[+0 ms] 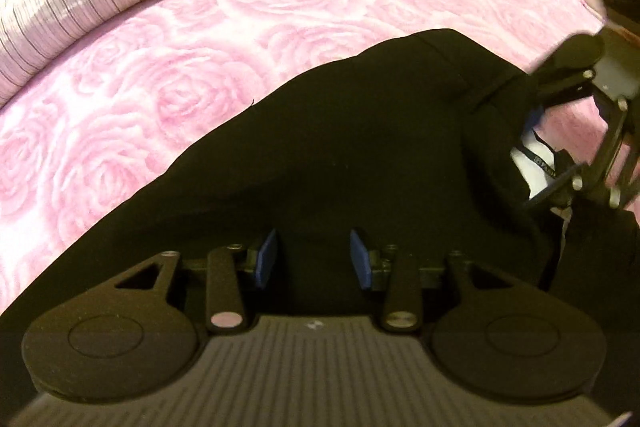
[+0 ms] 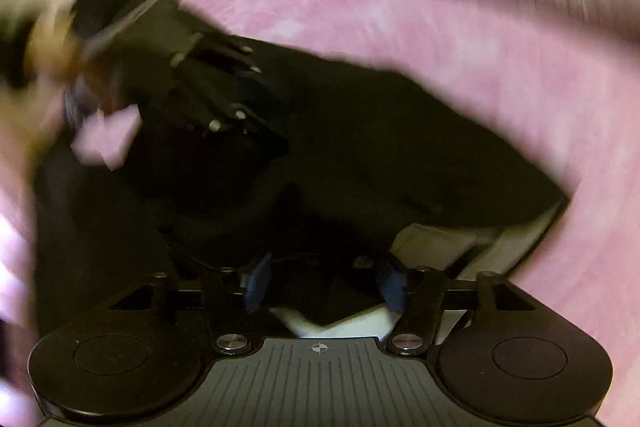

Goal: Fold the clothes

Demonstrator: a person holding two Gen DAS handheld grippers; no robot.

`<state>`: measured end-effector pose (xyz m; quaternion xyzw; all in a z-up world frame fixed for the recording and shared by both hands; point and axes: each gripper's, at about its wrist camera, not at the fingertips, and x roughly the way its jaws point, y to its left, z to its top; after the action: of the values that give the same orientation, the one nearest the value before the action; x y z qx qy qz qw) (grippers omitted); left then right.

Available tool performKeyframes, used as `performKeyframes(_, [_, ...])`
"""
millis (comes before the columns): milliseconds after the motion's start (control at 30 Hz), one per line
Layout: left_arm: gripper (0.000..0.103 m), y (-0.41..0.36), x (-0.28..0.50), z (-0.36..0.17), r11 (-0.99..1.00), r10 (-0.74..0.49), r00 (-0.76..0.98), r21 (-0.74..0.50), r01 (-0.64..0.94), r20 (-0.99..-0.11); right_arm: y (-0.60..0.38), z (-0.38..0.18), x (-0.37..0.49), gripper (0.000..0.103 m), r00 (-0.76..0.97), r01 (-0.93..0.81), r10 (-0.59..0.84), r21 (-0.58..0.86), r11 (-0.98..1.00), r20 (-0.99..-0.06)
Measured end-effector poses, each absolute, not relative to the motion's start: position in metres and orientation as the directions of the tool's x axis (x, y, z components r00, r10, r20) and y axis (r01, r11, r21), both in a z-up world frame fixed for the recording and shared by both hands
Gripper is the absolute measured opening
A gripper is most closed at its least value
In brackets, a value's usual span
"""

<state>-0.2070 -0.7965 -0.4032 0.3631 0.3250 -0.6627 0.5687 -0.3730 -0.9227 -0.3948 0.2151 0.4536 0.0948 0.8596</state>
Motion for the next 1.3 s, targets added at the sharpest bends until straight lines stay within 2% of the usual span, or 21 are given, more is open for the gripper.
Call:
performKeyframes(33, [0.035,-0.795,-0.209,-0.400,-0.153,-0.525,-0.095,-0.016,0.988,-0.846,-0.929,-0.395,-0.377,0.004,0.557,0.069,0.392,0.511,0.857,-0.733])
performKeyframes(67, [0.035,-0.793,-0.212,-0.397,-0.164,-0.533,-0.100,-0.014,0.986,-0.840,-0.935,-0.395,-0.380,0.000,0.544,0.105,0.423,0.559,0.823,-0.725])
performKeyframes(200, [0.036,-0.786,-0.222,-0.386,-0.211,-0.561,-0.128,-0.008,0.977,-0.818,-0.935,-0.388,-0.406,0.000,0.467,0.178,0.496,0.627,0.759,-0.733])
performKeyframes(300, [0.039,-0.781,-0.251,-0.373,-0.312,-0.577,-0.224,-0.041,0.949,-0.785,-0.938,-0.381,-0.430,0.002,0.527,0.226,0.418,0.596,0.771,-0.740])
performKeyframes(333, [0.040,-0.780,-0.260,-0.371,-0.344,-0.576,-0.249,-0.046,0.938,-0.779,-0.942,-0.380,-0.431,0.004,0.571,0.238,0.369,0.578,0.780,-0.733])
performKeyframes(367, [0.040,-0.784,-0.270,-0.376,-0.371,-0.558,-0.251,-0.032,0.928,-0.791,-0.946,-0.379,-0.432,0.014,0.605,0.247,0.329,0.564,0.788,-0.725])
performKeyframes(400, [0.039,-0.787,-0.278,-0.382,-0.396,-0.539,-0.248,-0.018,0.918,-0.805,-0.950,-0.380,-0.431,0.035,0.635,0.249,0.297,0.553,0.795,-0.713])
performKeyframes(433, [0.030,-0.792,-0.281,-0.391,-0.406,-0.515,-0.233,-0.004,0.914,-0.825,-0.952,-0.382,-0.426,0.048,0.650,0.243,0.271,0.532,0.811,-0.710])
performKeyframes(467, [0.023,-0.795,-0.281,-0.398,-0.407,-0.496,-0.219,0.001,0.914,-0.840,-0.953,-0.384,-0.421,0.066,0.664,0.236,0.246,0.510,0.827,-0.706])
performKeyframes(500, [0.013,-0.796,-0.278,-0.400,-0.401,-0.488,-0.218,-0.005,0.916,-0.845,-0.953,-0.387,-0.413,0.067,0.670,0.214,0.228,0.478,0.852,-0.706])
performKeyframes(667, [0.012,-0.789,-0.248,-0.395,-0.361,-0.498,-0.217,-0.026,0.932,-0.839,-0.943,-0.404,-0.367,0.067,0.668,0.072,0.254,0.400,0.914,-0.700])
performKeyframes(733, [0.012,-0.790,-0.242,-0.394,-0.355,-0.491,-0.215,-0.031,0.934,-0.844,-0.947,-0.406,-0.364,0.061,0.627,0.088,0.311,0.462,0.883,-0.714])
performKeyframes(800, [0.012,-0.790,-0.240,-0.394,-0.346,-0.489,-0.205,-0.027,0.938,-0.848,-0.951,-0.407,-0.362,0.021,0.584,0.110,0.370,0.522,0.846,-0.722])
performKeyframes(867, [0.012,-0.785,-0.241,-0.384,-0.344,-0.508,-0.226,-0.046,0.938,-0.831,-0.955,-0.409,-0.359,0.008,0.541,0.135,0.429,0.578,0.804,-0.723])
performKeyframes(1000, [0.031,-0.781,-0.250,-0.370,-0.353,-0.537,-0.287,-0.098,0.931,-0.793,-0.964,-0.401,-0.394,0.005,0.506,0.294,0.485,0.672,0.680,-0.713])
performKeyframes(1133, [0.032,-0.794,-0.277,-0.393,-0.403,-0.502,-0.286,-0.071,0.912,-0.816,-0.956,-0.403,-0.427,0.002,0.553,0.408,0.477,0.721,0.560,-0.683])
performKeyframes(1233, [0.033,-0.808,-0.286,-0.423,-0.383,-0.461,-0.217,-0.027,0.924,-0.860,-0.946,-0.400,-0.441,0.004,0.606,0.449,0.383,0.698,0.558,-0.697])
performKeyframes(1267, [0.033,-0.810,-0.286,-0.429,-0.375,-0.457,-0.200,-0.016,0.927,-0.867,-0.943,-0.398,-0.446,0.006,0.622,0.461,0.343,0.683,0.567,-0.704])
performKeyframes(1300, [0.033,-0.811,-0.284,-0.431,-0.375,-0.463,-0.204,-0.018,0.927,-0.862,-0.938,-0.394,-0.451,0.014,0.638,0.461,0.309,0.671,0.581,-0.706])
